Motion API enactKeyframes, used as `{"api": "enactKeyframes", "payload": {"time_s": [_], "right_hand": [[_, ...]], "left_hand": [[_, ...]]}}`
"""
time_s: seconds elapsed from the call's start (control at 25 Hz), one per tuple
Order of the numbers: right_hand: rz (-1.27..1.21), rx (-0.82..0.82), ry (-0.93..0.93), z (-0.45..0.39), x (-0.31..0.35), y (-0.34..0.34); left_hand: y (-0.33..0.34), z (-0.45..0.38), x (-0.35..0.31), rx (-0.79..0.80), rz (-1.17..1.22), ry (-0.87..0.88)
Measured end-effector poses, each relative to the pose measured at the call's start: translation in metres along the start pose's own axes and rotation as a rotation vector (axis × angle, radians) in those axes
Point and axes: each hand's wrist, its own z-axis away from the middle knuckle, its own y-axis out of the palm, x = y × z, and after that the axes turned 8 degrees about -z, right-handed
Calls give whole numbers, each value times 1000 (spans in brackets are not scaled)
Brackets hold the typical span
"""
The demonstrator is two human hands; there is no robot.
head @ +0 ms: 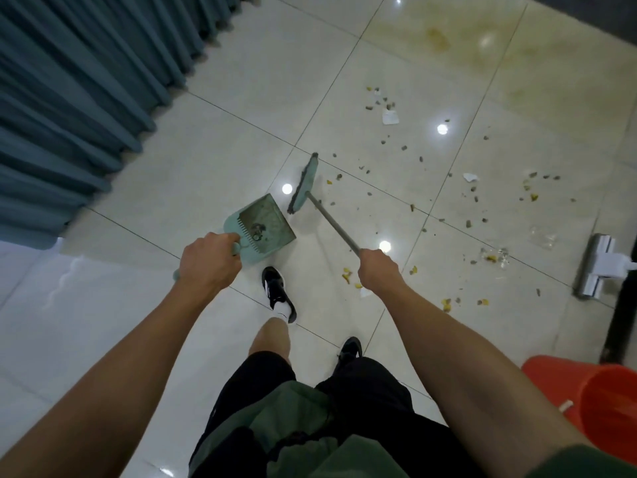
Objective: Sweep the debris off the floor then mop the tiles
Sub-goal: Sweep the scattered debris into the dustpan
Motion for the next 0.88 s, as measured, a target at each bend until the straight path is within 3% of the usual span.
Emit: {"api": "enactKeyframes", "payload": {"time_s": [0.24, 0.36, 0.6, 0.88], "right_hand": [[-217, 86, 70, -81, 119, -25], [-129, 89, 79, -92, 130, -26], [-40, 75, 197, -78, 83, -19], [-194, 33, 375, -14, -1, -18]], "left_hand": [[-14, -90, 74, 16, 5, 4], [-22, -119, 81, 47, -43, 78], [-41, -150, 51, 53, -126, 222], [-45, -136, -24, 59, -257, 427]]}}
